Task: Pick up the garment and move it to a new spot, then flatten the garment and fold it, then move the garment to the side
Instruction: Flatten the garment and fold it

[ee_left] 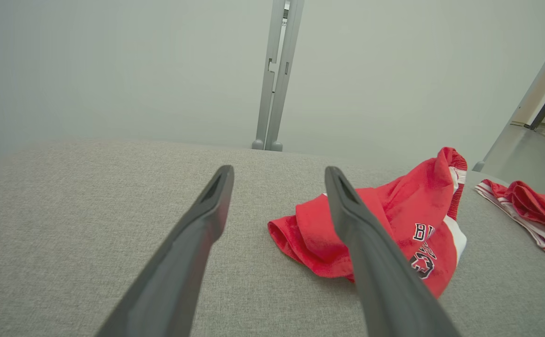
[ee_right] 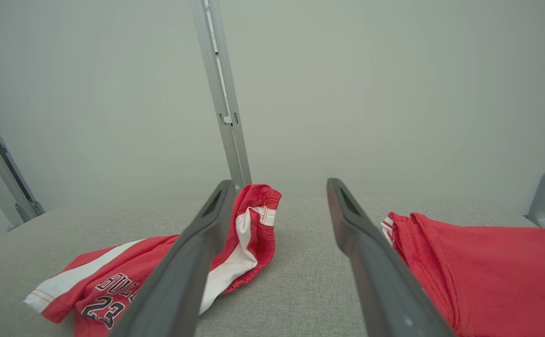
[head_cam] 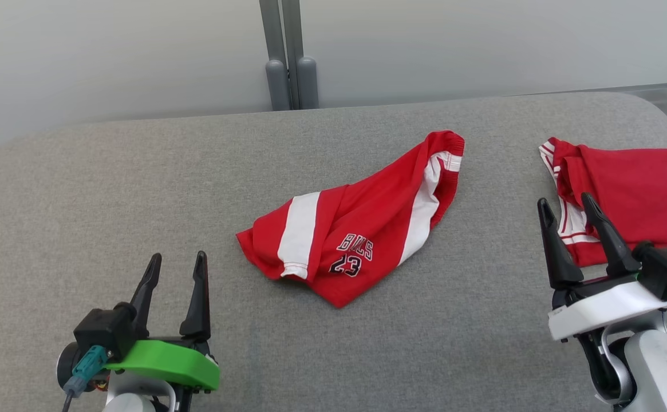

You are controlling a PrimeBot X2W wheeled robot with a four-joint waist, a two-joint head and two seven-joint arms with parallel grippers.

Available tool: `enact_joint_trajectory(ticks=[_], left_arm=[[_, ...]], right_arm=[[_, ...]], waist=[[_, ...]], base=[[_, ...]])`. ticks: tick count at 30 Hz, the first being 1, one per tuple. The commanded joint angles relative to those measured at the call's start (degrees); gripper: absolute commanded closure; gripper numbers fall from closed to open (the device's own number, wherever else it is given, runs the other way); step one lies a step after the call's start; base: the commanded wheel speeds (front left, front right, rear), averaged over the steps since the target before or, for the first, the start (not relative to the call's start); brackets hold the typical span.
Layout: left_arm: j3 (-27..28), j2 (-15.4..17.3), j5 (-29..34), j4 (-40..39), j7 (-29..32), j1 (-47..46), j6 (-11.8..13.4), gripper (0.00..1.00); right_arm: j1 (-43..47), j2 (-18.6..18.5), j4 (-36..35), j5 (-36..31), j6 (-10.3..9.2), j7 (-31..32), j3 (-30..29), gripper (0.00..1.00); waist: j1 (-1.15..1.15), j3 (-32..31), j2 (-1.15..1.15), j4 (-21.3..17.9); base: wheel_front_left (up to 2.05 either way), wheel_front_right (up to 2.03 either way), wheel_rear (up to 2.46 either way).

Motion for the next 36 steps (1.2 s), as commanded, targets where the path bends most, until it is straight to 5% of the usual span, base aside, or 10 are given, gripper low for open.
enact_joint_trajectory(ticks=[1, 12, 23, 34, 36], left_arm=[[0.2, 0.3, 0.0, 0.0, -0.2, 0.7, 0.3, 0.0], [-4.0, -1.3, -1.2, 1.5, 4.4, -0.7, -2.7, 0.0], [-12.2, -7.1, -7.5, 12.4, 21.7, -6.1, -8.6, 0.0], [-12.9, -9.4, -7.6, 25.8, 19.4, -14.7, -10.1, 0.0], [-13.0, -9.8, -8.2, 26.4, 17.9, -15.8, -10.7, 0.97]], right_arm=[[1.4, 0.7, -1.0, -1.4, 0.0, -0.1, -0.8, 0.0], [1.8, 2.0, -3.0, -4.4, 0.0, -0.1, -1.5, 0.0], [-1.2, 2.4, -3.2, -4.7, 0.0, -0.1, -1.0, 0.0], [-2.5, 3.1, -3.2, -4.8, 0.0, -0.1, -0.9, 0.0], [-2.2, 3.2, -3.1, -4.9, 0.0, -0.1, -1.3, 0.0]], waist=[[0.0, -0.1, 0.0, -0.1], [0.0, 1.0, 0.0, -1.5], [0.0, 5.3, 0.0, -6.7], [0.0, 7.9, 0.0, -10.0], [0.0, 7.7, 0.0, -9.6]], base=[[0.0, 0.0, 0.0], [0.0, 0.0, 0.0], [0.0, 0.0, 0.0], [0.0, 0.0, 0.0], [0.0, 0.0, 0.0]])
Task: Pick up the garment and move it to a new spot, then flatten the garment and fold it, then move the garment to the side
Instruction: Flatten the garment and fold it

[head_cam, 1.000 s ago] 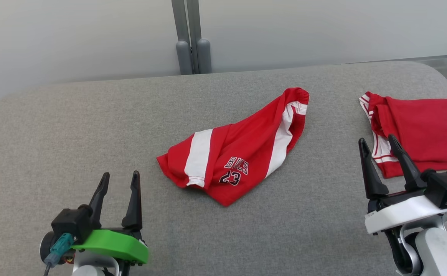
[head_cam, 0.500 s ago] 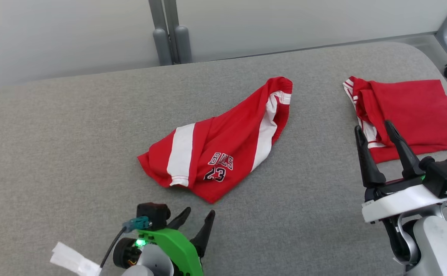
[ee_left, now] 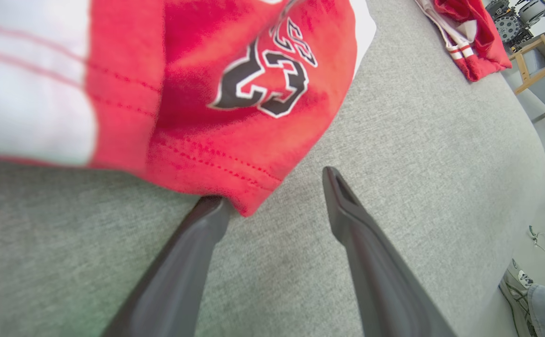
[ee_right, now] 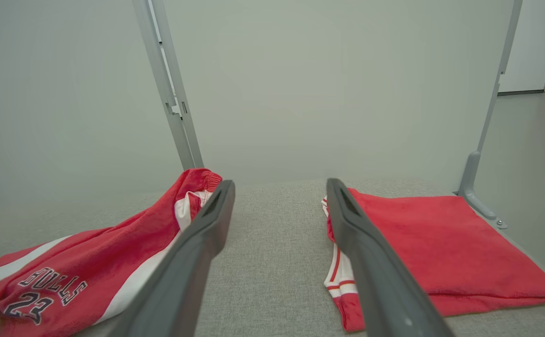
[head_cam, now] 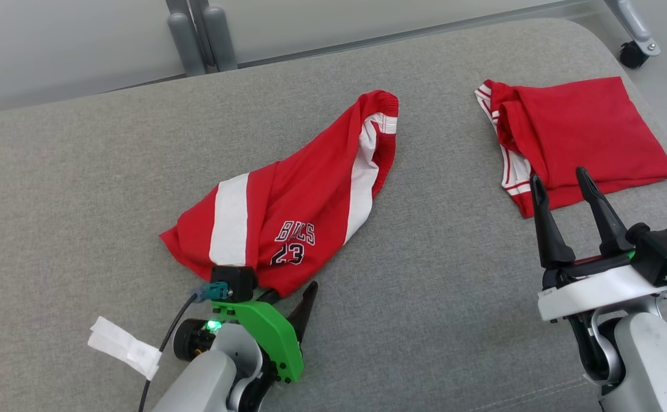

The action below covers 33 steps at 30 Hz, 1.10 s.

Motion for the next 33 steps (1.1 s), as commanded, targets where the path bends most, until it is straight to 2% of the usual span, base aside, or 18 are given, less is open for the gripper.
enact_joint_trajectory(ticks=[1, 6, 12, 15, 19, 23, 27, 31, 33], left_arm=[[-0.2, -0.1, -0.4, 0.3, -0.9, -0.9, -0.5, 1.0], [-0.5, -0.1, -2.3, -2.6, -3.3, -0.9, -1.3, 1.0], [0.0, 3.8, -4.3, -11.7, -0.4, 2.2, -1.3, 1.0], [1.3, 7.1, -6.4, -18.4, 3.2, 4.4, -0.1, 1.0], [3.4, 11.9, -9.6, -27.1, 9.2, 8.9, 2.9, 1.0], [5.9, 17.8, -12.8, -32.9, 15.3, 12.7, 5.3, 1.0], [8.9, 22.9, -14.6, -34.3, 18.3, 16.4, 7.5, 1.0], [10.4, 25.7, -16.7, -32.8, 20.5, 19.5, 8.4, 1.0], [10.0, 25.9, -17.2, -31.6, 21.2, 20.7, 8.3, 1.0]], right_arm=[[-0.1, 0.1, 0.0, -0.4, 0.0, -0.1, -0.4, 0.0], [1.0, 0.1, 0.5, -0.3, 0.0, -0.1, -0.4, 0.0], [2.1, -0.3, 1.1, 0.0, 0.0, -0.1, -0.3, 0.0], [2.6, -0.3, 1.4, 0.1, 0.0, -0.1, -0.3, 0.0], [3.0, -0.7, 2.2, 0.6, 0.0, -0.1, -0.1, 0.0], [3.2, -1.2, 3.3, 1.2, 0.0, -0.1, 0.4, 0.0], [2.6, -1.7, 4.3, 1.7, 0.0, -0.1, 1.3, 0.0], [1.9, -2.5, 5.2, 2.1, -0.01, -0.1, 1.7, 0.0], [1.5, -2.9, 5.3, 2.3, 0.0, -0.1, 1.8, 0.0]], waist=[[0.0, -0.2, 0.0, 0.5], [0.0, -2.0, 0.0, 2.8], [0.0, -4.4, 0.0, 6.1], [0.0, -5.0, 0.0, 7.0], [0.0, -5.2, 0.0, 7.5], [0.0, -4.9, 0.0, 7.3], [0.0, -4.0, 0.0, 6.2], [0.0, -2.9, 0.0, 5.0], [0.0, -2.5, 0.0, 4.5]], base=[[0.0, 0.0, 0.0], [0.0, 0.0, 0.0], [0.0, 0.0, 0.0], [0.0, 0.0, 0.0], [0.0, 0.0, 0.0], [0.0, 0.0, 0.0], [0.0, 0.0, 0.0], [0.0, 0.0, 0.0], [0.0, 0.0, 0.0]])
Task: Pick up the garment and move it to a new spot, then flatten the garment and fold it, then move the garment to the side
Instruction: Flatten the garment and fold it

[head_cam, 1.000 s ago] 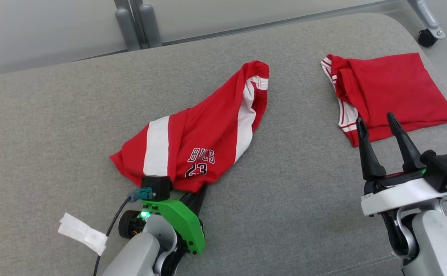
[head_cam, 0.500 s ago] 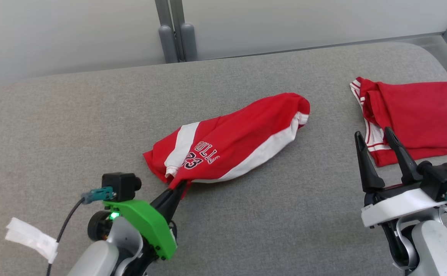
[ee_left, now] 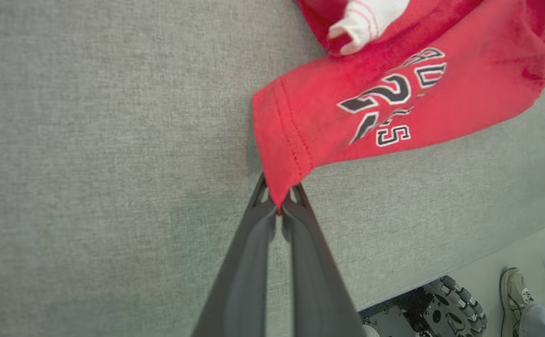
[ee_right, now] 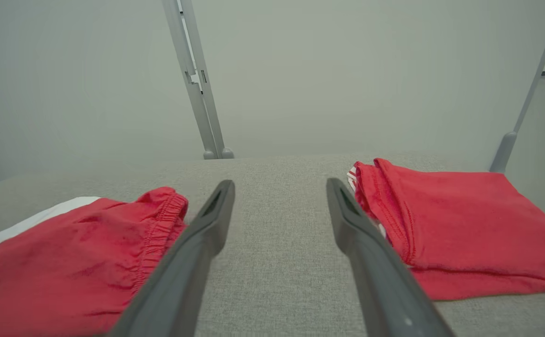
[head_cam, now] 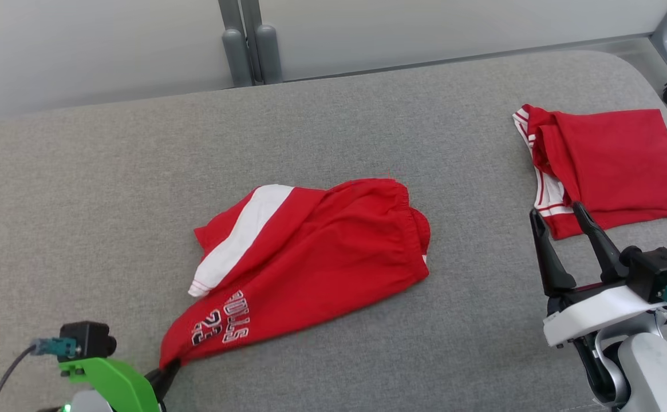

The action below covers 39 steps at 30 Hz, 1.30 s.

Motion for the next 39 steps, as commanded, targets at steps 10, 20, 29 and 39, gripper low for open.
enact_joint_trajectory(ticks=[10, 20, 29, 39], left_arm=[[-0.7, -2.7, 3.1, 4.9, -7.0, 1.3, 0.0, 0.0], [1.0, -1.0, 12.9, 0.5, -18.0, 2.8, 6.6, 0.0], [0.1, -5.1, 18.7, -0.3, -31.3, -0.3, 6.6, 0.0], [-1.5, -7.0, 19.1, 2.0, -33.7, -2.5, 5.2, 0.0]], right_arm=[[0.4, -1.1, 1.2, 0.5, 0.0, -0.1, 0.1, 0.0], [1.4, -1.5, 2.3, 1.5, 0.0, -0.1, 1.9, 0.0], [1.8, -2.9, 3.4, 5.1, 0.0, 4.9, 8.7, 0.0], [-4.4, -6.1, 8.1, 13.2, -0.01, 14.6, 20.2, 0.0]], waist=[[0.0, -0.9, 0.0, 0.6], [0.0, -3.7, 0.0, 3.9], [0.0, -4.0, 0.0, 6.2], [0.0, -3.1, 0.0, 9.2]], base=[[0.0, 0.0, 0.0], [0.0, 0.0, 0.0], [0.0, 0.0, 0.0], [0.0, 0.0, 0.0]])
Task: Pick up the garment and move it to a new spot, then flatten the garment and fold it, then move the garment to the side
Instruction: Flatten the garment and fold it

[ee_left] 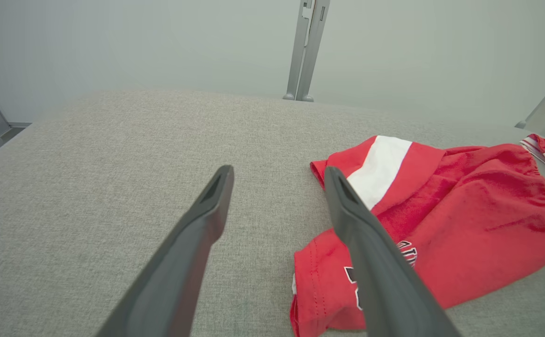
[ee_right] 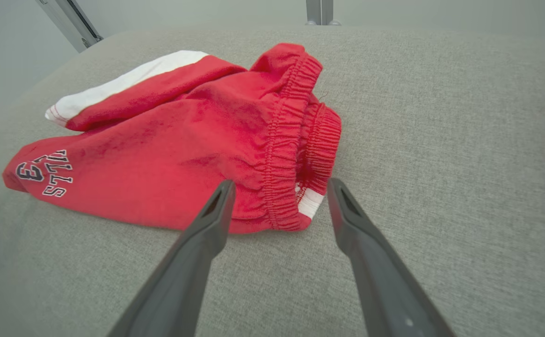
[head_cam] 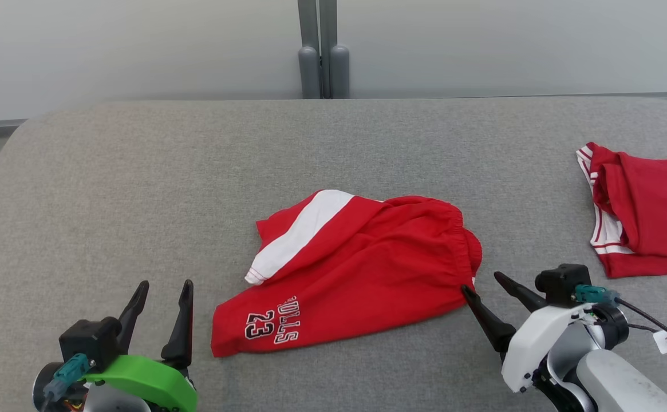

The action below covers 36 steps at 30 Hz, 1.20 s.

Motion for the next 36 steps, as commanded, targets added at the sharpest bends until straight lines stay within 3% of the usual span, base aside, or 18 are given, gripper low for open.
enact_joint_trajectory(ticks=[1, 6, 7, 8, 9, 10, 17, 24, 36], left_arm=[[0.1, 0.0, -0.2, 0.3, -0.4, -0.8, -0.2, 0.0], [-0.4, -0.5, -0.5, 1.3, -0.6, -1.5, -0.5, 0.0], [-0.5, -0.6, -0.5, 1.6, -0.7, -1.6, -0.7, 0.0], [-0.4, -0.8, -0.6, 1.9, -1.0, -1.8, -0.8, 0.0], [-0.5, -0.9, -0.6, 2.0, -1.1, -2.0, -0.9, 0.0], [-0.5, -1.0, -0.7, 2.3, -1.3, -2.2, -1.0, 0.0], [-0.4, -1.5, -0.6, 2.9, -2.5, -2.8, -0.9, 0.0], [-1.4, -2.5, 0.3, 2.9, -2.9, -5.1, -1.8, 0.0], [-3.0, -5.8, 0.7, 6.8, -4.4, -10.6, -4.5, 0.0]], right_arm=[[-1.0, 0.3, 1.1, 1.3, -0.02, 0.7, 0.5, 0.0], [-4.3, 0.5, 5.4, 2.8, -0.01, 1.7, 3.0, 0.0], [-4.8, 0.6, 6.1, 3.4, -0.01, 1.6, 3.5, 0.07], [-5.3, 0.5, 6.6, 3.8, -0.01, 1.4, 4.1, 0.57], [-5.7, 0.4, 7.0, 4.1, -0.01, 1.2, 4.6, 0.64], [-6.3, 0.1, 7.2, 4.1, -0.01, 0.8, 5.2, 1.0], [-9.1, -0.8, 2.0, 5.2, -0.02, -0.5, 7.0, 1.0], [-16.1, -2.5, -2.2, 8.8, -0.01, 2.7, 6.8, 1.0], [-32.5, -6.3, 10.4, 15.2, -0.01, 6.8, 7.7, 1.0]], waist=[[0.0, 0.3, 0.0, 0.9], [0.0, 0.8, 0.0, 2.4], [0.0, 1.0, 0.0, 2.7], [0.0, 1.0, 0.0, 2.9], [0.0, 1.1, 0.0, 3.1], [0.0, 1.2, 0.0, 3.4], [0.0, 2.0, 0.0, 4.4], [0.0, 5.6, 0.0, 6.7], [0.0, 13.1, 0.0, 12.7]], base=[[0.0, 0.0, 0.0], [0.0, 0.0, 0.0], [0.0, 0.0, 0.0], [0.0, 0.0, 0.0], [0.0, 0.0, 0.0], [0.0, 0.0, 0.0], [0.0, 0.0, 0.0], [0.0, 0.0, 0.0], [0.0, 0.0, 0.0]])
